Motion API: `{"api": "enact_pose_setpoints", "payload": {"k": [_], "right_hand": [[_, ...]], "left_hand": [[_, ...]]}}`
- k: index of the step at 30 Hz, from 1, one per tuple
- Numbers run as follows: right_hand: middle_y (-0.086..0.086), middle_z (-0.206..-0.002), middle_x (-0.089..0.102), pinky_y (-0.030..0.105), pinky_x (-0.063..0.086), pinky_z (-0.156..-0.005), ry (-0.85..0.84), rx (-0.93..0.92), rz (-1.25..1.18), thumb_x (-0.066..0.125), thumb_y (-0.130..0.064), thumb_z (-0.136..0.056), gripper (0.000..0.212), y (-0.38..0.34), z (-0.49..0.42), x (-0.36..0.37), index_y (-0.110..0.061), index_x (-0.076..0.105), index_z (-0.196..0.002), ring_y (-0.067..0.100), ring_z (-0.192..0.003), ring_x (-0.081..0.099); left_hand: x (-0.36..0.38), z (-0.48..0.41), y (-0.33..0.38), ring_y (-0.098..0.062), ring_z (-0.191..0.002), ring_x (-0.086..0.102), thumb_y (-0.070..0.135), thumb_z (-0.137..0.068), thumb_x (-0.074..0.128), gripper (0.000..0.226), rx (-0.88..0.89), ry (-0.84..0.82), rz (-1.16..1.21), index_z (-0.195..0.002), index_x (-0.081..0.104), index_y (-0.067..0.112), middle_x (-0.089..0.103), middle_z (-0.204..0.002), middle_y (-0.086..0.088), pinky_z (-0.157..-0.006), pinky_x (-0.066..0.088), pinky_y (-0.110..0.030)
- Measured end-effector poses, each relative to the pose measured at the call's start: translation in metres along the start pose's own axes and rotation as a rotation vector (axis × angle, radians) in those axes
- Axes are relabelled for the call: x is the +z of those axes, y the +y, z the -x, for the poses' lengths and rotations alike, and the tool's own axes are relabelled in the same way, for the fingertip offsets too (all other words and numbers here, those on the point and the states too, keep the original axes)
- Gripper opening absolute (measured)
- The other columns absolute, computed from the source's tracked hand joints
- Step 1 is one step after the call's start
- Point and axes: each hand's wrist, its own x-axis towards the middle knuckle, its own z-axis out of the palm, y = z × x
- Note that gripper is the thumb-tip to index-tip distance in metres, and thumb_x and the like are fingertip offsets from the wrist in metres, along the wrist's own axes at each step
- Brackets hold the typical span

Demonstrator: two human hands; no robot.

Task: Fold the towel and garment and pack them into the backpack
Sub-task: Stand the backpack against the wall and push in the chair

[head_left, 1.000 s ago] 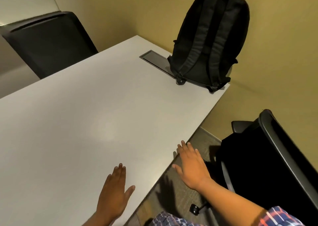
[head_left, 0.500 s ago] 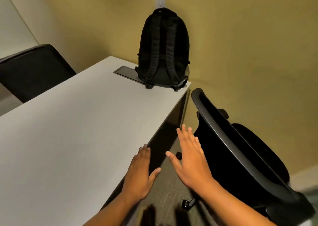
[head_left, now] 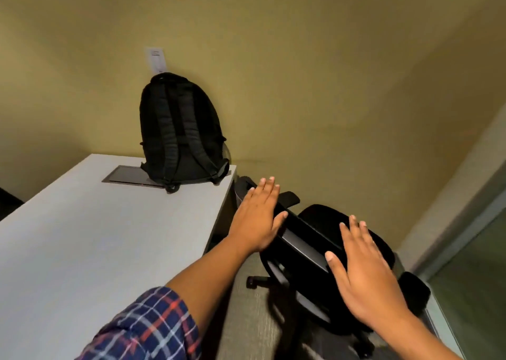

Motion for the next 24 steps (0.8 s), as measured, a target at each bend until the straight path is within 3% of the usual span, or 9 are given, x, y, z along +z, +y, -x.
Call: {"api": "enact_pose_setpoints", "payload": {"k": [3, 6, 12, 16, 24], "right_hand": [[0.001, -0.163, 0.019, 0.032, 0.011, -0.119, -0.014, -0.004, 0.141, -0.005, -0.057, -0.095, 0.078, -0.002, 0.013, 0.022, -0.016, 0.024, -0.154, 0.015, -0.151, 0.012], [0.001, -0.156, 0.037, 0.033, 0.018, -0.117, 0.044, 0.03, 0.193, -0.002, -0.051, -0.096, 0.076, -0.007, 0.019, 0.031, -0.014, 0.04, -0.147, 0.017, -0.146, 0.03], [0.003, -0.153, 0.041, 0.033, 0.025, -0.116, 0.054, 0.095, 0.23, 0.005, -0.047, -0.095, 0.072, -0.006, 0.029, 0.034, -0.011, 0.036, -0.149, 0.017, -0.143, 0.037], [0.001, -0.158, 0.032, 0.031, 0.019, -0.12, 0.045, 0.148, 0.239, -0.003, -0.052, -0.09, 0.08, 0.0, 0.038, 0.031, -0.015, 0.031, -0.152, 0.013, -0.147, 0.028], [0.001, -0.156, 0.037, 0.031, 0.019, -0.12, 0.077, 0.217, 0.287, 0.005, -0.054, -0.094, 0.076, 0.033, 0.065, 0.013, -0.014, 0.037, -0.149, 0.014, -0.146, 0.03]], "left_hand": [[0.019, 0.013, -0.006, -0.02, -0.149, 0.002, 0.033, -0.099, 0.027, 0.052, -0.039, -0.061, 0.094, -0.147, 0.036, 0.015, 0.015, -0.162, -0.004, -0.122, 0.006, -0.037], [0.022, 0.021, -0.003, -0.02, -0.149, 0.009, 0.029, -0.1, 0.029, 0.045, -0.064, 0.01, 0.181, -0.138, 0.048, 0.015, 0.032, -0.156, -0.001, -0.121, 0.008, -0.036], [0.017, 0.029, 0.002, -0.023, -0.147, 0.019, 0.027, -0.099, 0.03, 0.041, -0.008, -0.012, 0.167, -0.128, 0.056, 0.011, 0.05, -0.142, -0.004, -0.119, 0.015, -0.038], [0.018, 0.043, 0.014, -0.023, -0.147, 0.018, 0.028, -0.099, 0.029, 0.042, -0.001, -0.01, 0.183, -0.127, 0.056, 0.011, 0.048, -0.144, -0.004, -0.119, 0.012, -0.038], [0.025, 0.073, 0.045, -0.019, -0.148, 0.014, 0.039, -0.1, 0.027, 0.048, 0.125, 0.015, 0.152, -0.128, 0.056, 0.013, 0.041, -0.15, -0.002, -0.12, 0.01, -0.036]]}}
